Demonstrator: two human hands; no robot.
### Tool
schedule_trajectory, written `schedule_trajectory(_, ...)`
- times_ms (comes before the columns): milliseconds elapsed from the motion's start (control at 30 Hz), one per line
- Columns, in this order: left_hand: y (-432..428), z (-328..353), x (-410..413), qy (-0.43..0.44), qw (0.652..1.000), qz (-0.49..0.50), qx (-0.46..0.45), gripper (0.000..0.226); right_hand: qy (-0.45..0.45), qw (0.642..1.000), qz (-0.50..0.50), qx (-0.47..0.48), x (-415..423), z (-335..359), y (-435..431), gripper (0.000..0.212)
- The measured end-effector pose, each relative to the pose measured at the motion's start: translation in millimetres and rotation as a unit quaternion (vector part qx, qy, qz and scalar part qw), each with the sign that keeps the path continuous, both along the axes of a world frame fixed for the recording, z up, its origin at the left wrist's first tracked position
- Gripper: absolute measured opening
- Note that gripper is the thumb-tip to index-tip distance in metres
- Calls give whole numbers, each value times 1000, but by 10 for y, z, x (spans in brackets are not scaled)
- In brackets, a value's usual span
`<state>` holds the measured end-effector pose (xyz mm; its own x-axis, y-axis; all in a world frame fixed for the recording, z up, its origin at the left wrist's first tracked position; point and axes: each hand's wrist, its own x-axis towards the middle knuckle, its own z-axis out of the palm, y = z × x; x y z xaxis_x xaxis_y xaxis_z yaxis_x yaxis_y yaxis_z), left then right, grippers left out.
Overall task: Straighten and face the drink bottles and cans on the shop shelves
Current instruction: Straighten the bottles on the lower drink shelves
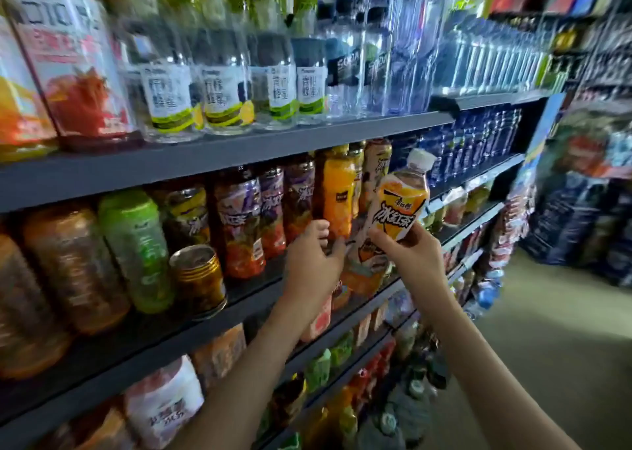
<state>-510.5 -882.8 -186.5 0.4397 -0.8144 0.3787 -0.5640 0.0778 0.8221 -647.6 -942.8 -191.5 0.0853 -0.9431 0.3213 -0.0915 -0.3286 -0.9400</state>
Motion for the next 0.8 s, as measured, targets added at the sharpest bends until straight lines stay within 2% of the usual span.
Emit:
schedule_trajectory(167, -826, -122, -180, -20, 996, 86, -16, 56, -26, 1000, -6, 2, -284, 2, -870, 22)
schedule_trajectory(300, -1456, -192, -318, -17, 986, 165, -35, 70, -5, 1000, 19, -4, -435, -91, -1553, 27)
schedule_trajectory(567, -2226, -293, -456, 11, 938, 333, -96, 78, 3, 990, 137, -15, -674, -165, -2635, 23)
schedule_trajectory(633, -2288, -280, -583, -20, 913, 396, -101, 84, -1, 987, 158, -15, -677, -184, -2831, 22)
schedule_trajectory(733, -2368, -323, -882, -155, 866, 456, -133, 71, -20, 984, 178, -11, -645, -238, -3000, 22)
schedule_trajectory(767, -2420, -331, -952, -185, 866, 442, -144, 64, -26, 983, 179, -12, -634, -247, -3038, 22)
schedule_trajectory(800, -2482, -321, -997, -193, 879, 408, -150, 56, -33, 984, 177, -12, -619, -261, -3086, 22)
